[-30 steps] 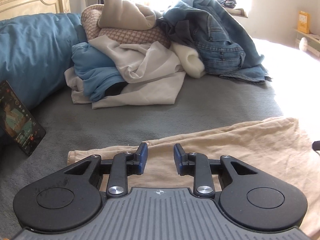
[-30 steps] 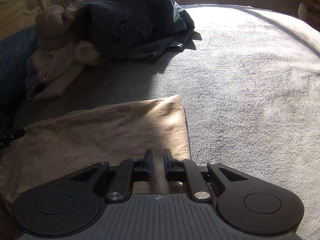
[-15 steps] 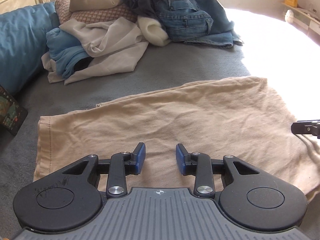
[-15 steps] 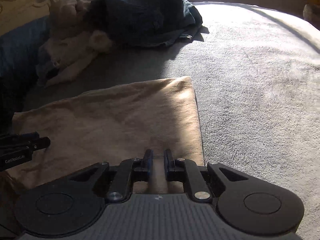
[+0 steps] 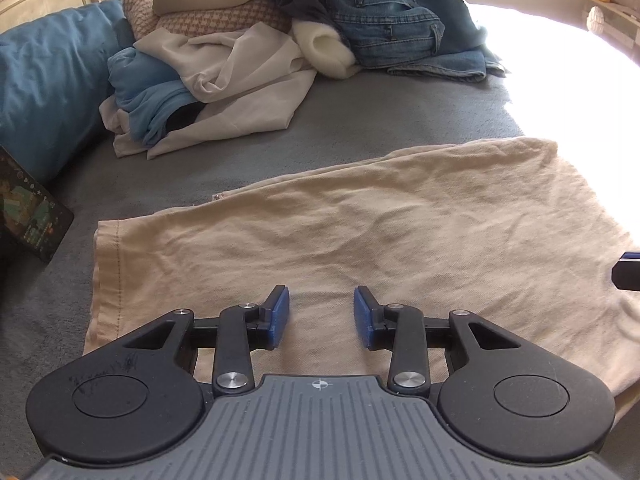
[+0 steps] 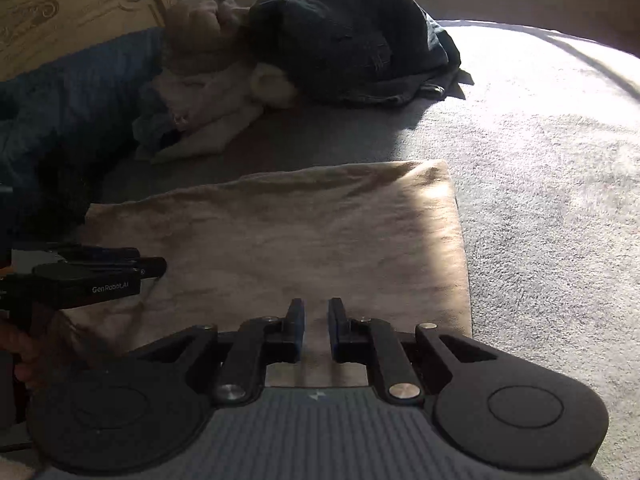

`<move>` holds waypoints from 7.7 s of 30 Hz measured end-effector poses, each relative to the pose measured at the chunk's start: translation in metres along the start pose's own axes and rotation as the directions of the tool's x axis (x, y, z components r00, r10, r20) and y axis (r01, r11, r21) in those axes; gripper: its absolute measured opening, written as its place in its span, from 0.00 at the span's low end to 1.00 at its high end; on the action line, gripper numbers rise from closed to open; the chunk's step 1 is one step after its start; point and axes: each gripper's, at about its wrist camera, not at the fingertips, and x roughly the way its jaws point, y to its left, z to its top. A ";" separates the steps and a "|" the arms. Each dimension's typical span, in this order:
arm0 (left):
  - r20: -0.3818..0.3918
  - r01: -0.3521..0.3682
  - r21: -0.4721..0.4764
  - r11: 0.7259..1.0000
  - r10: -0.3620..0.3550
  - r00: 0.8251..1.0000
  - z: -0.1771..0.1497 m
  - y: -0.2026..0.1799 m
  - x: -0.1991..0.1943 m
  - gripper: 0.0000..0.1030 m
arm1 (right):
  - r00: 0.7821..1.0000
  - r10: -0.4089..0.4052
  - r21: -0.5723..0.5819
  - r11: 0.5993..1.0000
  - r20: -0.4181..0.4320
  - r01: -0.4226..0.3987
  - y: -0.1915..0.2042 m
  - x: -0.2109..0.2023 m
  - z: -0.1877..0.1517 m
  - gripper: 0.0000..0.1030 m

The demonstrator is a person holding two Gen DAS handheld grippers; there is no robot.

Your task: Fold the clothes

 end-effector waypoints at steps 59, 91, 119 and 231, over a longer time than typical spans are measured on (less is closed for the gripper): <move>0.010 -0.057 0.063 0.996 0.056 0.998 -0.008 -0.009 -0.002 0.45 | 0.996 0.011 -0.068 0.998 -0.089 -0.017 0.023 0.026 -0.013 0.32; 0.017 -0.091 -0.006 0.996 0.091 0.996 -0.012 0.000 0.001 0.72 | 0.996 0.017 -0.051 0.998 -0.088 -0.022 0.023 0.027 -0.014 0.35; -0.044 -0.081 -0.145 0.986 0.075 0.996 -0.014 0.021 0.008 1.00 | 0.996 0.023 -0.039 0.999 -0.088 -0.027 0.022 0.026 -0.014 0.36; -0.017 0.095 -0.416 0.905 -0.112 0.994 -0.046 0.185 0.034 0.94 | 0.857 0.516 0.630 0.666 -0.001 -0.400 -0.151 0.081 0.010 0.26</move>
